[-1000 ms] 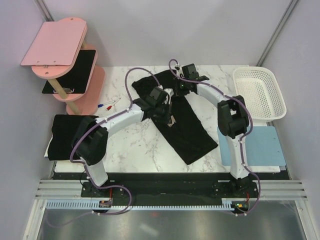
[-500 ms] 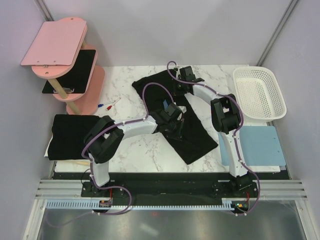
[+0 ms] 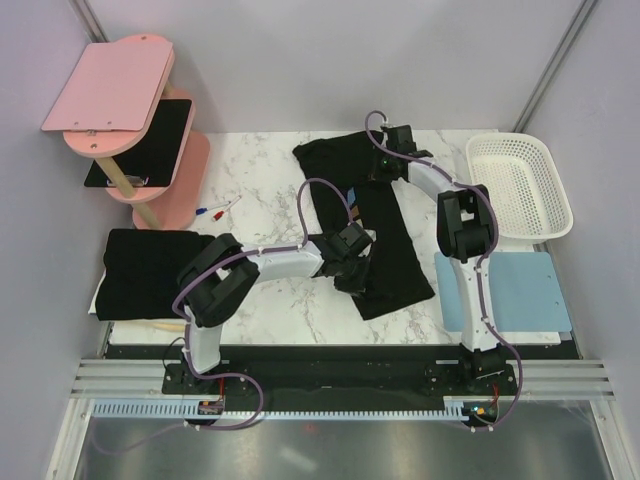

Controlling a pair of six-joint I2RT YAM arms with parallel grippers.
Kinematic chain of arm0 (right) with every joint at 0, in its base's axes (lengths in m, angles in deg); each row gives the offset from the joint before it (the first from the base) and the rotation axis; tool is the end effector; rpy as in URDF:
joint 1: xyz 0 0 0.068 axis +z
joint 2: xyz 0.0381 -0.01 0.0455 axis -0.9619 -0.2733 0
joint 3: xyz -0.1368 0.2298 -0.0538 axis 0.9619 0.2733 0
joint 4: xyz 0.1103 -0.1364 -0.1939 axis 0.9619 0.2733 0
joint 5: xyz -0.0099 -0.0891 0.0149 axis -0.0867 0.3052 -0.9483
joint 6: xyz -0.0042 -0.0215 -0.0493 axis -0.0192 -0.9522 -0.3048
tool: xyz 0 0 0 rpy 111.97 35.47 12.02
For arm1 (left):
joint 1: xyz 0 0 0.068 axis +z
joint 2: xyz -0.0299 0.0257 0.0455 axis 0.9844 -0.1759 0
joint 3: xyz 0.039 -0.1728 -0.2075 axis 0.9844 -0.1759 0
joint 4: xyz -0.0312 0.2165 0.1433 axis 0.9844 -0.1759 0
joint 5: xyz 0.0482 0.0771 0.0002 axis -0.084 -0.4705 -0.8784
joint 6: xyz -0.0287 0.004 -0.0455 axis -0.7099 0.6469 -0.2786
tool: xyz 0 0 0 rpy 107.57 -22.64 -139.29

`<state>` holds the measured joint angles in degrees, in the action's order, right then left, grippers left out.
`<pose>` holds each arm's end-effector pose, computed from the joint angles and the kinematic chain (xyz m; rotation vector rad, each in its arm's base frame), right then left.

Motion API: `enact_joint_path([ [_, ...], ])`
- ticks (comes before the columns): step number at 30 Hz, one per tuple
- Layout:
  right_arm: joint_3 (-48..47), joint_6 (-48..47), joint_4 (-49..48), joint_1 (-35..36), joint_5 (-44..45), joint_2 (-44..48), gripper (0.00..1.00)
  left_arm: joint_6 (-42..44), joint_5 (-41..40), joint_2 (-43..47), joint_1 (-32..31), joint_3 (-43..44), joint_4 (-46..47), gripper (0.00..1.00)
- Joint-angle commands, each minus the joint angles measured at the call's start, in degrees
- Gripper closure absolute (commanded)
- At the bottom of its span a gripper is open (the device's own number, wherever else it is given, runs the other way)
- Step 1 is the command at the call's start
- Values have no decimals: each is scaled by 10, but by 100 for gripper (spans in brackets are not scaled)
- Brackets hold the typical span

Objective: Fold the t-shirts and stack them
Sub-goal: Rotate the tshirt 90 degrees

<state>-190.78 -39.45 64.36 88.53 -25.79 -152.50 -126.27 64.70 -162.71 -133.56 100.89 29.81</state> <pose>0.5301 0.1422 0.1517 -0.0016 2.3856 0.4735 0.2272 -0.3198 0.1498 0.4879 2.7780 -0.7050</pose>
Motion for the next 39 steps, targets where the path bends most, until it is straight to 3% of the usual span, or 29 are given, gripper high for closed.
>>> enact_joint_path([
  [1,23,3,26,-22,40,7,100,-10,-86,22,5,-23,-81,98],
  [11,22,-8,44,-28,48,27,100,-16,-144,88,49,-108,-127,98],
  [16,21,-16,38,-27,30,42,100,31,-123,131,49,-86,-125,98],
  [21,122,-28,-32,-18,26,170,100,56,-131,234,47,-76,-116,98],
  [23,142,-34,-32,-10,22,222,100,63,-136,285,47,-72,-117,87],
  [25,189,-35,-35,-4,-2,257,87,64,-154,326,49,-75,-117,71],
  [27,241,-42,-30,19,-6,308,58,68,-177,341,52,-77,-125,40],
  [28,261,-45,-29,27,-4,325,49,68,-185,347,54,-82,-135,25],
  [29,284,-43,-29,40,-4,362,40,66,-193,353,55,-84,-141,20],
  [30,330,-38,-29,47,-4,381,15,65,-208,355,57,-87,-148,14],
  [31,353,-35,-30,53,-2,400,6,63,-212,355,59,-94,-151,9],
  [35,457,-26,-29,112,24,499,2,35,-224,350,73,-118,-164,7],
  [38,506,-29,-4,172,92,541,2,7,-178,355,120,-153,-153,3],
  [39,530,-27,0,190,119,550,3,5,-128,358,158,-166,-130,3],
])
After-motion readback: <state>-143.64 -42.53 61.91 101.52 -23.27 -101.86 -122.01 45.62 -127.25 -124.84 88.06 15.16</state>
